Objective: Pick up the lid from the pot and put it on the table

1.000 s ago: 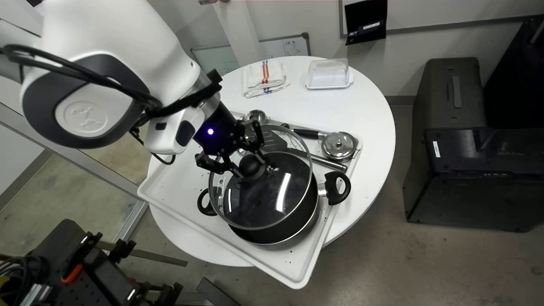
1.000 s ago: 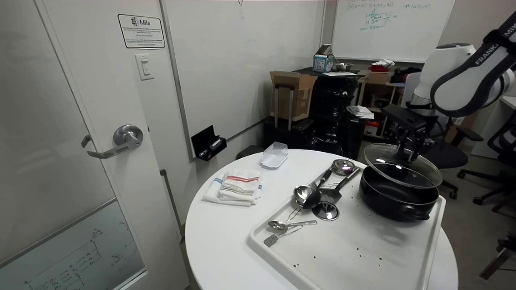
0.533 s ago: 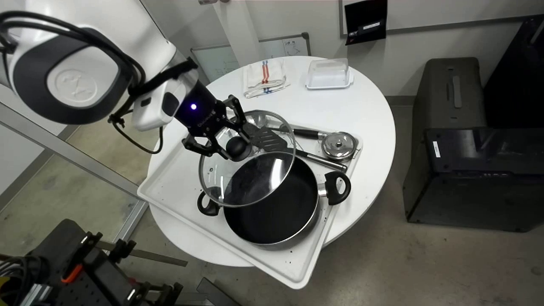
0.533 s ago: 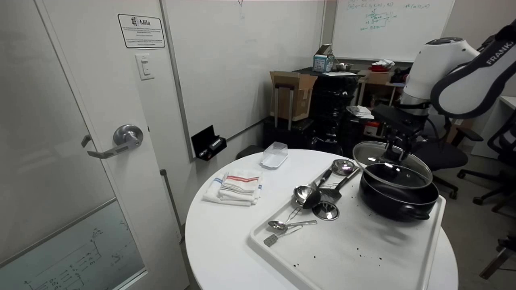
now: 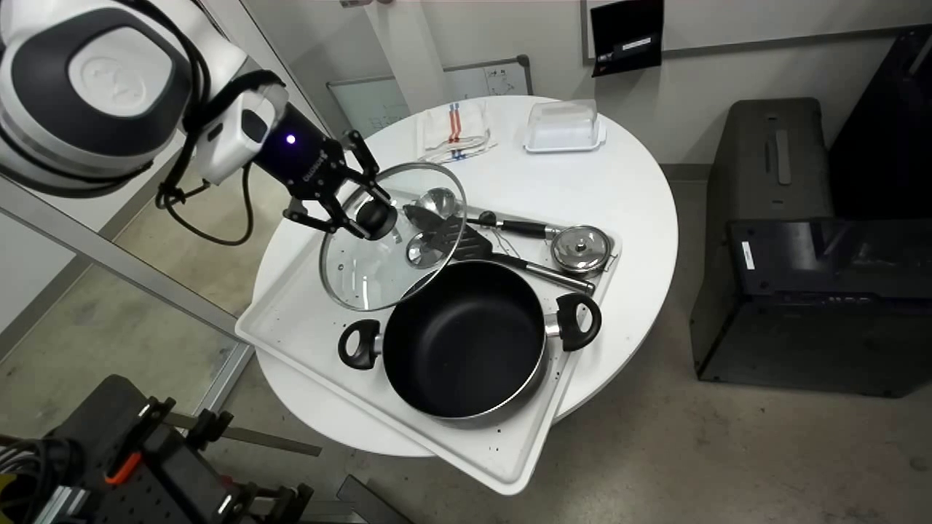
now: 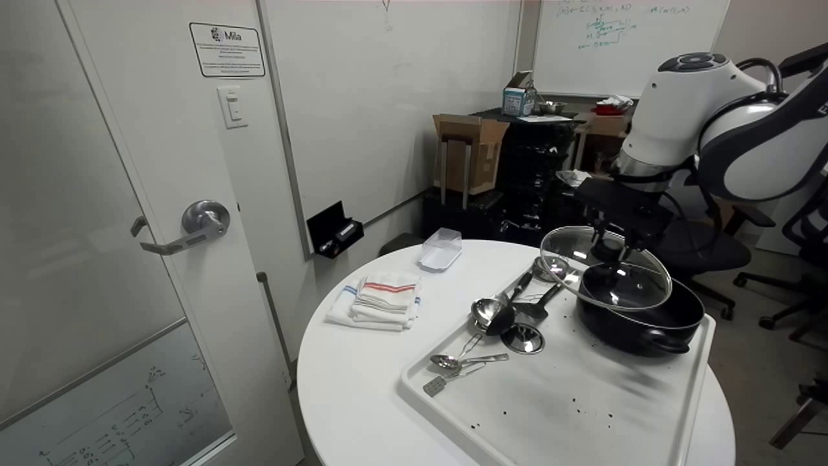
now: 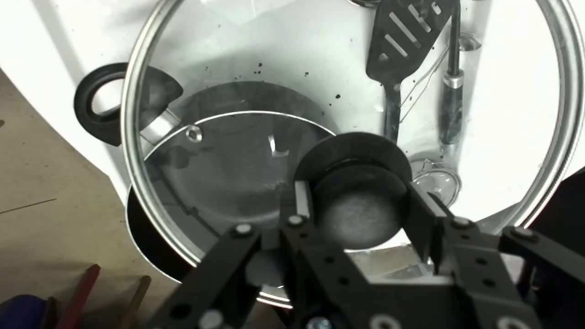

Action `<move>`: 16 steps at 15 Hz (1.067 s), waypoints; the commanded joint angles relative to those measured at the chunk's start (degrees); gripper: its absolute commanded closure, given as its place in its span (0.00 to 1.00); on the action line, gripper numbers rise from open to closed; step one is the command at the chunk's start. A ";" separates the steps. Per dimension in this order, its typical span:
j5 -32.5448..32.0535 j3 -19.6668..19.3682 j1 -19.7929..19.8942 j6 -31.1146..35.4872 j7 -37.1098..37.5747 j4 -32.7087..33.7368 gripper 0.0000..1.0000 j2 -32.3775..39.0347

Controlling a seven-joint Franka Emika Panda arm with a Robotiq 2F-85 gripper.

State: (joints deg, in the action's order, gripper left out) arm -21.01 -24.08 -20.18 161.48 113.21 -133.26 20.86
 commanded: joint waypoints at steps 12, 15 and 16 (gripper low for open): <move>-20.28 3.97 -9.61 -0.06 0.73 0.66 0.75 0.05; -20.05 5.92 -8.94 1.88 -3.20 0.05 0.75 0.58; -19.86 6.66 -8.66 2.65 -4.86 -0.10 0.75 0.91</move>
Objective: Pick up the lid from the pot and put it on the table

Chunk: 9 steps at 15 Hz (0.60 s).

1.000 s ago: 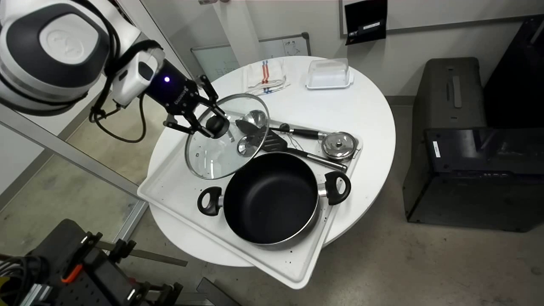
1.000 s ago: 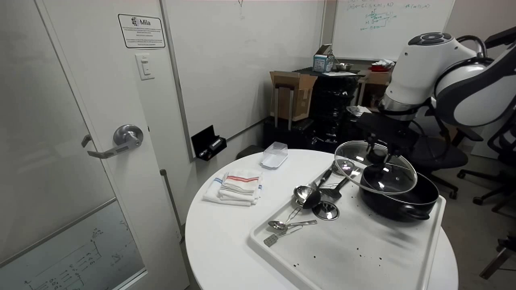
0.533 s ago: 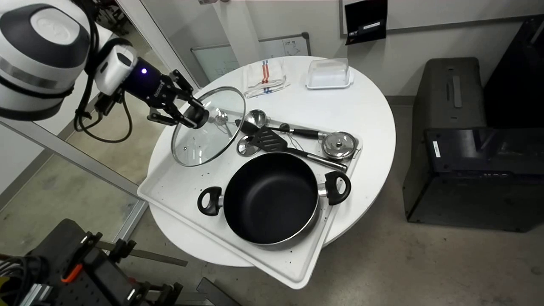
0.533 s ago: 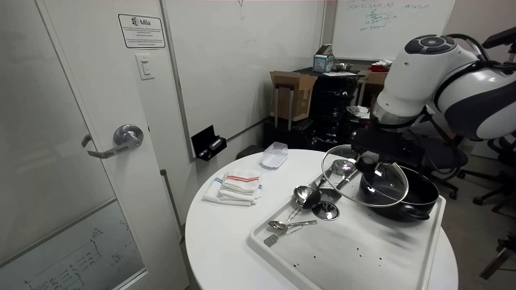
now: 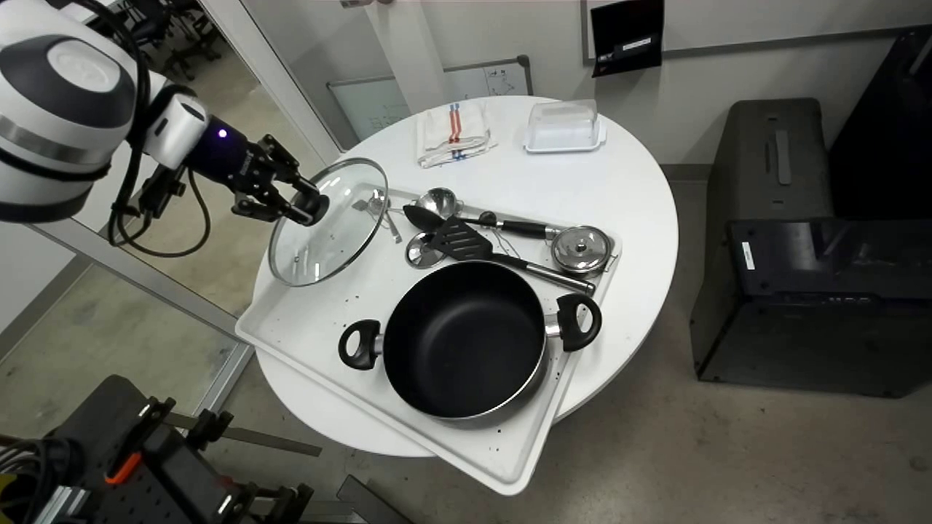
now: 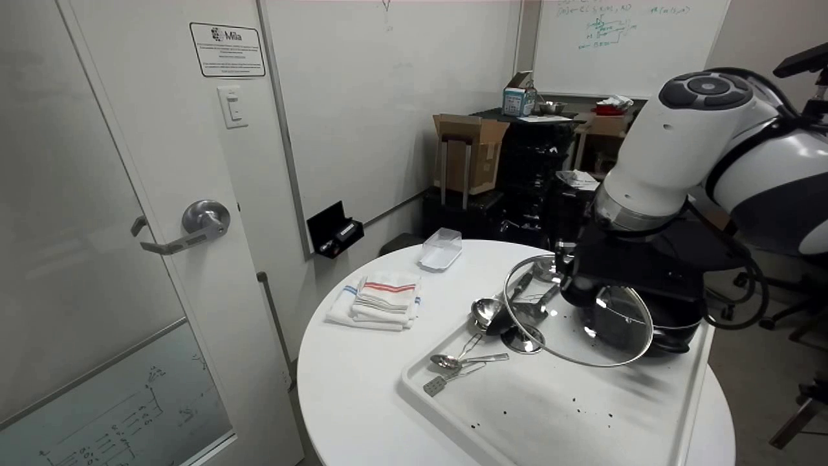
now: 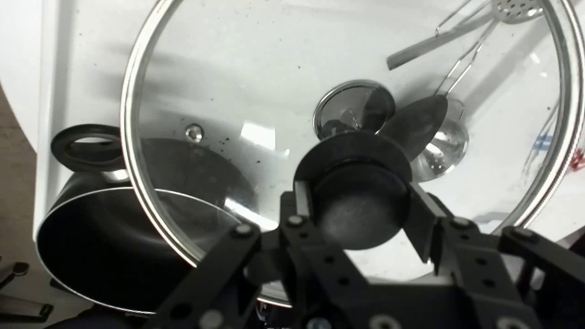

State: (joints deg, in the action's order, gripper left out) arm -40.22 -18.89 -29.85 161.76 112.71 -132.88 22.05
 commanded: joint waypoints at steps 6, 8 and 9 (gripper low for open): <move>0.62 7.17 4.44 4.69 -16.00 0.01 0.75 3.71; 0.54 8.63 5.78 4.95 -19.08 0.73 0.75 5.62; 0.38 9.18 6.41 5.12 -20.49 1.27 0.75 6.77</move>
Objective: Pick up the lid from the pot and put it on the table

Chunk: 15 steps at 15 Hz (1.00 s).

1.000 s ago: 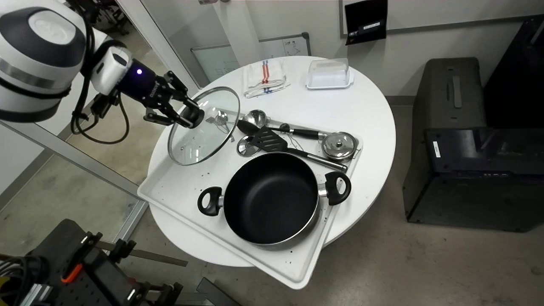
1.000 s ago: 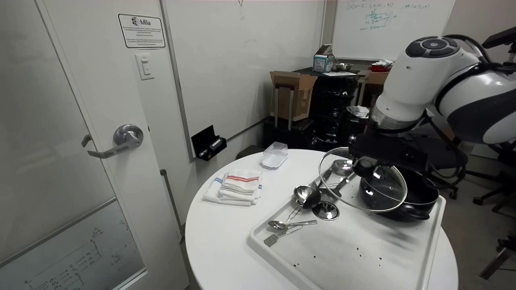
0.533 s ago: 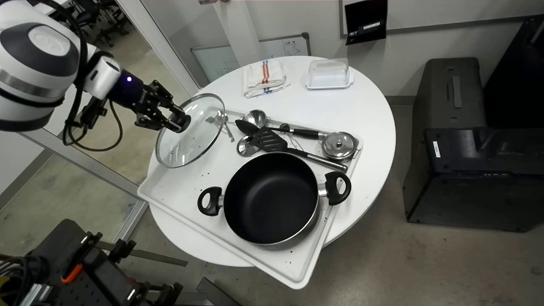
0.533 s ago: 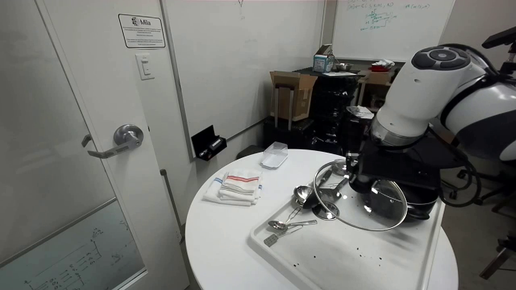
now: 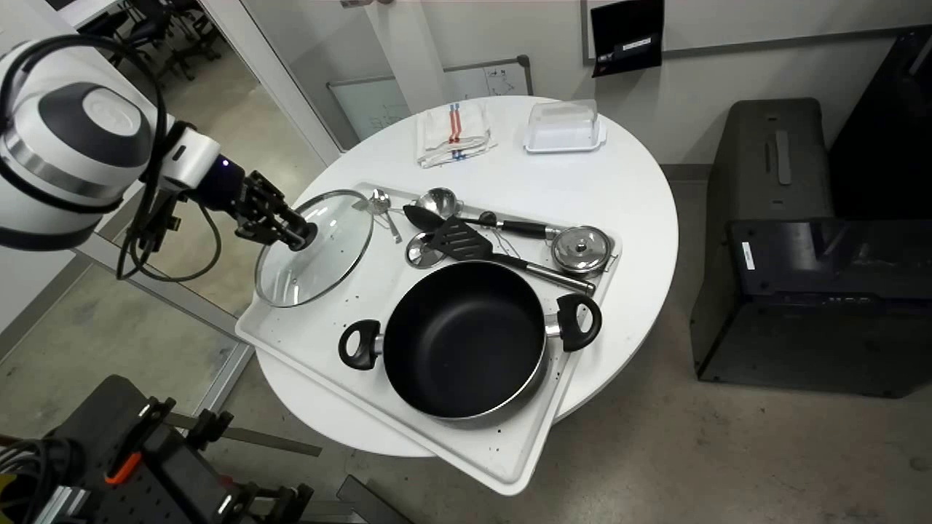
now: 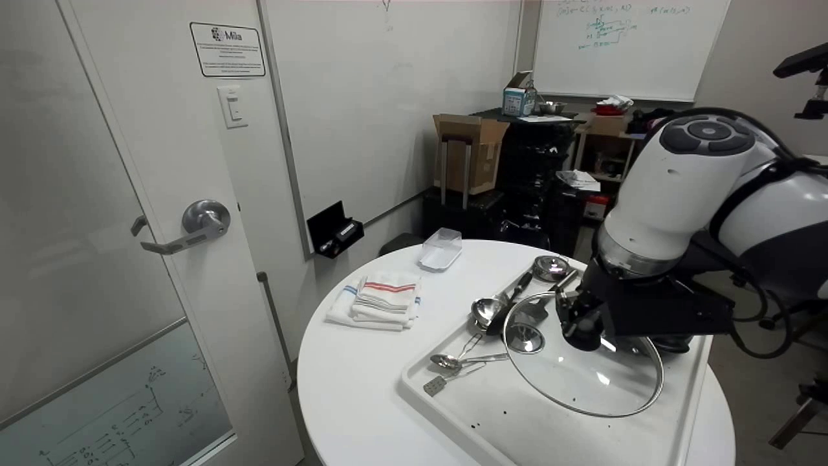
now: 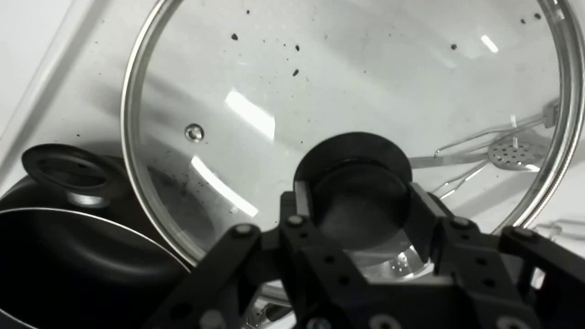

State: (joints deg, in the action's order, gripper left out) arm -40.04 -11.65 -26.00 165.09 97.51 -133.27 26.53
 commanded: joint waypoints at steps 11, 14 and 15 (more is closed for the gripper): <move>-1.17 3.70 6.82 8.37 -15.58 11.96 0.75 17.82; -1.27 3.92 7.65 10.97 -17.84 14.91 0.75 21.88; -1.17 4.15 8.05 11.37 -18.73 15.85 0.75 23.03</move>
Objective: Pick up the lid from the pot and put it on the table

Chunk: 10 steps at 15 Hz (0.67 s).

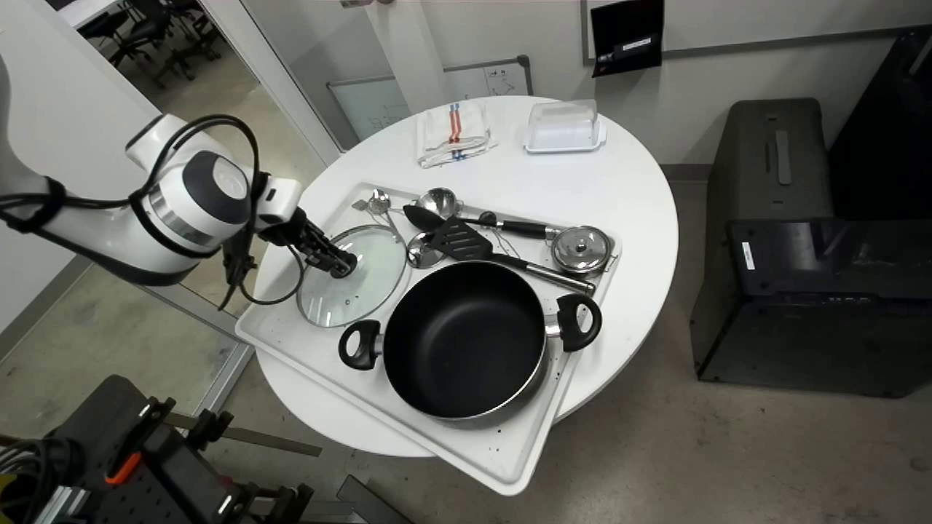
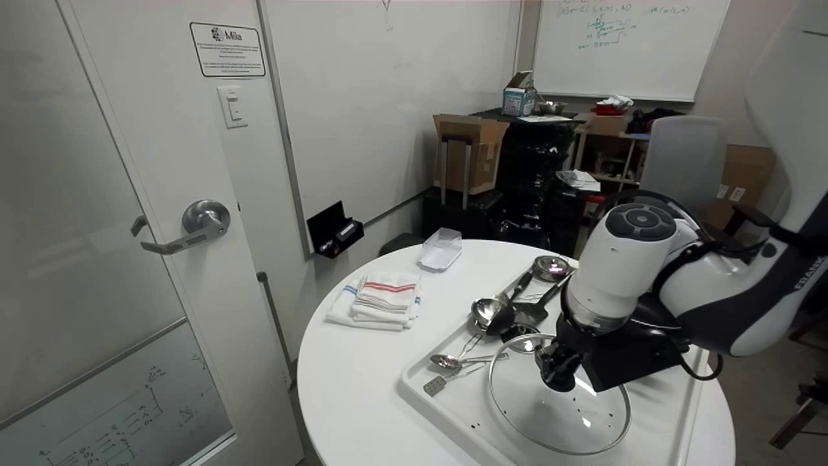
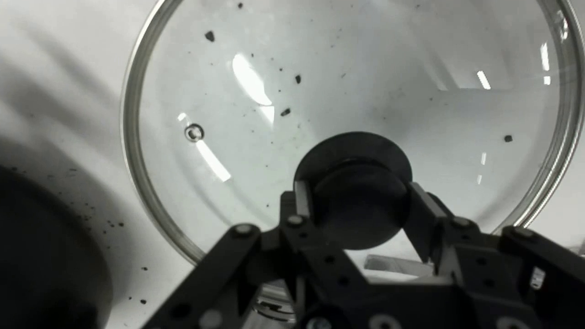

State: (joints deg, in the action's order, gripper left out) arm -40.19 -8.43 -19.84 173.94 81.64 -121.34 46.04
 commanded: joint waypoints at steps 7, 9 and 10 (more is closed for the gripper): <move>-0.71 3.91 5.45 3.31 -9.05 8.33 0.75 7.35; -0.78 4.62 6.08 3.19 -10.35 7.60 0.25 6.59; -0.81 5.02 6.41 2.94 -10.91 6.89 0.23 5.93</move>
State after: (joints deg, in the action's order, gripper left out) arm -40.19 -5.20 -15.27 176.81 73.35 -114.93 51.81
